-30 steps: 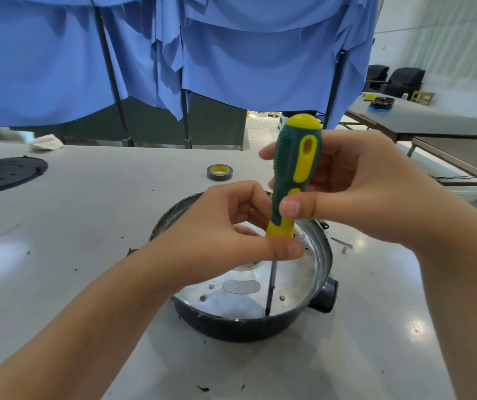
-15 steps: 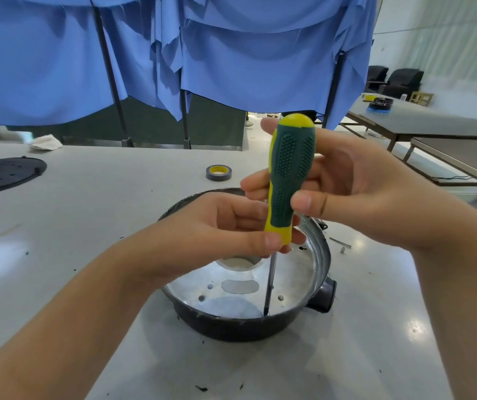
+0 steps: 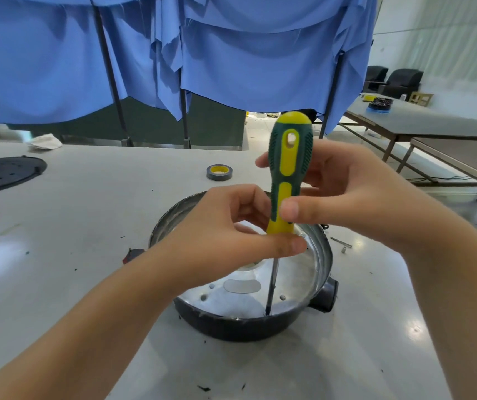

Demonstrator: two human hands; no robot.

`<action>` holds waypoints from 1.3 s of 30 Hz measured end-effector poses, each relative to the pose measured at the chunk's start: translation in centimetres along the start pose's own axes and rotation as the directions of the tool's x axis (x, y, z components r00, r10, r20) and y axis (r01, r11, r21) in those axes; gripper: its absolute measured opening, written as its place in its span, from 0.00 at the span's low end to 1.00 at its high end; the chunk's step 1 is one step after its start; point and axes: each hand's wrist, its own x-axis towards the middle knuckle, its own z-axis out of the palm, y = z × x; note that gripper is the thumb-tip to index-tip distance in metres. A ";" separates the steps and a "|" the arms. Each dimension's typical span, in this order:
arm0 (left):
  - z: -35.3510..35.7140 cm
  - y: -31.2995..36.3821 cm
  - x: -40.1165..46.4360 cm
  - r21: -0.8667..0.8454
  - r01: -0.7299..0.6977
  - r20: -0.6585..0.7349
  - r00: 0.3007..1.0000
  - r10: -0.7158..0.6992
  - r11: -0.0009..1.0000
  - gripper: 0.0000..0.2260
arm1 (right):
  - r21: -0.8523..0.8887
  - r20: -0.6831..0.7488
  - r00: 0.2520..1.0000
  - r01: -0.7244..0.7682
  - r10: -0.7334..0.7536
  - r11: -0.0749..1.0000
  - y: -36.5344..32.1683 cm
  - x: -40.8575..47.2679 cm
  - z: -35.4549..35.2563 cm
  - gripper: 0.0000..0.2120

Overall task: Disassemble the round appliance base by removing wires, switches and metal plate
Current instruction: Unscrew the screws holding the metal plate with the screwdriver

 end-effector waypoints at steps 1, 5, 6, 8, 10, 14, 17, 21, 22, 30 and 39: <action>0.1 0.1 0.0 0.011 0.011 -0.025 1.000 -0.010 1.000 0.15 | -0.023 -0.026 1.000 0.002 -0.003 1.000 0.1 0.1 0.1 0.18; 0.7 0.6 -0.4 0.022 0.034 -0.103 0.994 -0.031 0.999 0.12 | -0.051 -0.038 0.999 0.008 -0.010 0.999 0.2 0.1 0.0 0.15; 0.9 0.6 -0.5 0.033 0.031 -0.127 0.992 -0.027 0.999 0.12 | -0.054 -0.037 0.999 0.011 -0.013 0.998 0.1 0.1 0.0 0.15; 1.4 0.7 -0.8 0.068 0.028 -0.188 0.982 -0.015 0.997 0.12 | -0.059 -0.035 0.999 0.015 -0.017 0.998 -0.2 0.0 -0.1 0.16; 1.9 0.8 -0.9 0.104 0.033 -0.257 0.966 -0.005 0.994 0.13 | -0.060 -0.033 0.999 0.016 -0.018 0.998 -0.3 -0.1 -0.1 0.16; 2.4 0.5 -1.3 0.245 0.026 -0.353 0.933 0.064 0.969 0.15 | -0.049 0.000 0.999 0.037 -0.037 0.998 -0.4 -0.3 -0.2 0.17; 2.5 0.4 -1.4 0.262 0.006 -0.339 0.937 0.086 0.965 0.15 | -0.028 0.038 0.998 0.048 -0.047 0.998 -0.4 -0.3 -0.2 0.18; 1.3 0.8 -0.9 0.129 0.049 -0.133 0.991 -0.032 0.990 0.14 | -0.020 0.069 0.996 0.065 -0.063 0.998 -0.3 -0.2 0.0 0.20; 0.7 1.0 -0.7 0.090 0.087 -0.057 0.995 -0.082 0.992 0.15 | -0.018 0.070 0.996 0.062 -0.061 0.998 -0.2 -0.2 0.0 0.21; -2.1 0.1 0.1 -0.077 0.178 0.302 0.942 -0.147 0.981 0.15 | 0.045 0.130 0.990 0.055 -0.060 0.997 -0.1 -0.3 -0.2 0.21; -2.0 0.1 0.0 0.005 0.048 0.220 0.974 -0.048 0.999 0.17 | 0.018 0.023 0.997 0.068 -0.069 0.998 -0.9 -0.4 0.4 0.16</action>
